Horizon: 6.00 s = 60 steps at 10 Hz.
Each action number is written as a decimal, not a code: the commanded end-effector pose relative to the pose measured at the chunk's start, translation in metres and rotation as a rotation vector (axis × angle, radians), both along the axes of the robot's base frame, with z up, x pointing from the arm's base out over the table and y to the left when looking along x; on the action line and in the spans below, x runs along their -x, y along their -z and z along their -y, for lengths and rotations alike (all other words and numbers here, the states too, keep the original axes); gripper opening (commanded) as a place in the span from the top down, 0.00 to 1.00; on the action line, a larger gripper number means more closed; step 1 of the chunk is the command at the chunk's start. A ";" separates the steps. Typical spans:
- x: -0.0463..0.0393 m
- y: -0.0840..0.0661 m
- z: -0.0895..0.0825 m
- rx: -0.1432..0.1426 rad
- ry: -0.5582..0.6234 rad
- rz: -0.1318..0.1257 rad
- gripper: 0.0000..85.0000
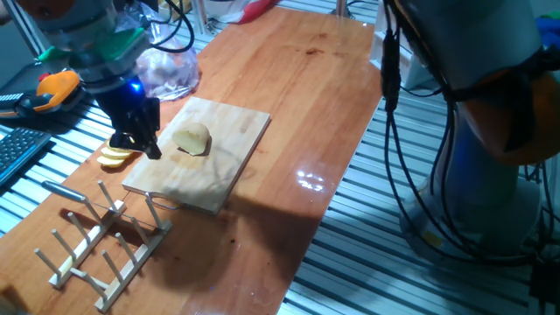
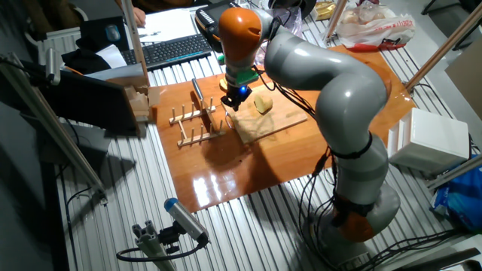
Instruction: Chop the potatoes
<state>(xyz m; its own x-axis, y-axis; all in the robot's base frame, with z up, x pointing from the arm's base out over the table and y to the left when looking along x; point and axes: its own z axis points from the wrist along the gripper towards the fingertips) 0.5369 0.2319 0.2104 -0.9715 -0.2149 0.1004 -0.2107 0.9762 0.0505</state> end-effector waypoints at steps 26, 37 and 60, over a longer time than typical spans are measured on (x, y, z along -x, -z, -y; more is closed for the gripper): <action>-0.0502 0.034 -0.055 -0.046 0.056 0.077 1.00; -0.0630 0.036 -0.081 -0.061 0.052 0.079 1.00; -0.0842 0.107 -0.090 0.198 0.084 0.213 0.60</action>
